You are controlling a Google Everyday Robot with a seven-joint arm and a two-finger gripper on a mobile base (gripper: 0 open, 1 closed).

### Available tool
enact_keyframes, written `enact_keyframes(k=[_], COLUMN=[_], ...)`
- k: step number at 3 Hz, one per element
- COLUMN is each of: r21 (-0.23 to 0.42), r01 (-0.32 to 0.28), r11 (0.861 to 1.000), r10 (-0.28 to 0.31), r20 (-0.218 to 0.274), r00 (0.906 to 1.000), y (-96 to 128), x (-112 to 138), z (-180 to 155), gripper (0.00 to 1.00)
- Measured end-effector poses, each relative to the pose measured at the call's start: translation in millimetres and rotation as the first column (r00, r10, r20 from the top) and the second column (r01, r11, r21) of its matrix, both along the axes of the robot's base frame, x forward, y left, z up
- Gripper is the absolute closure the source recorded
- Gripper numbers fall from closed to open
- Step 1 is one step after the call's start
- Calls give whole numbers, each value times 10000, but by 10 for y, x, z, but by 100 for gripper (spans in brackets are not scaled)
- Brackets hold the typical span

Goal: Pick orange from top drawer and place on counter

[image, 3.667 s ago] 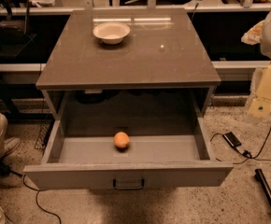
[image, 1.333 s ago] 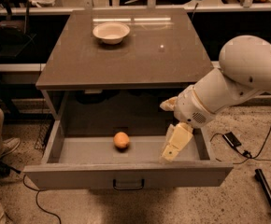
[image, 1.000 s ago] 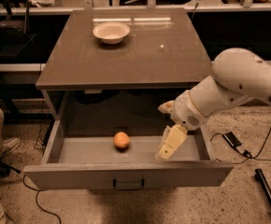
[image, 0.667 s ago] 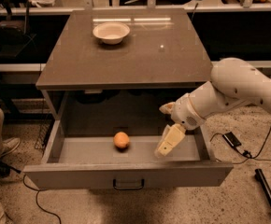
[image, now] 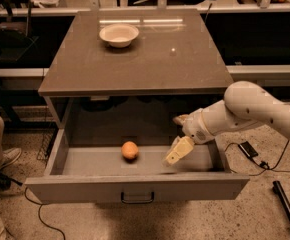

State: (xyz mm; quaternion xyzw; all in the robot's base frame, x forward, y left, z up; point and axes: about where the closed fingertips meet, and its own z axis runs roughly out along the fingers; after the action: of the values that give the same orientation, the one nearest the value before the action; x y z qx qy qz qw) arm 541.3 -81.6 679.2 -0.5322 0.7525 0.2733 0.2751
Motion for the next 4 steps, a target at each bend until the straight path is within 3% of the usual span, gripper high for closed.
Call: enact_keyframes(k=[2,3,4], r21=[328,349,405], r01=[213,30,-450], r11=[9992,9994,9982], r10=[-239,-88,346], r20=[809,1675,2287], r00=[9964,9858,9729], y=[196,360,685], x=[130,105,37], z=[-247,-234,-253], gripper=[0,0,0])
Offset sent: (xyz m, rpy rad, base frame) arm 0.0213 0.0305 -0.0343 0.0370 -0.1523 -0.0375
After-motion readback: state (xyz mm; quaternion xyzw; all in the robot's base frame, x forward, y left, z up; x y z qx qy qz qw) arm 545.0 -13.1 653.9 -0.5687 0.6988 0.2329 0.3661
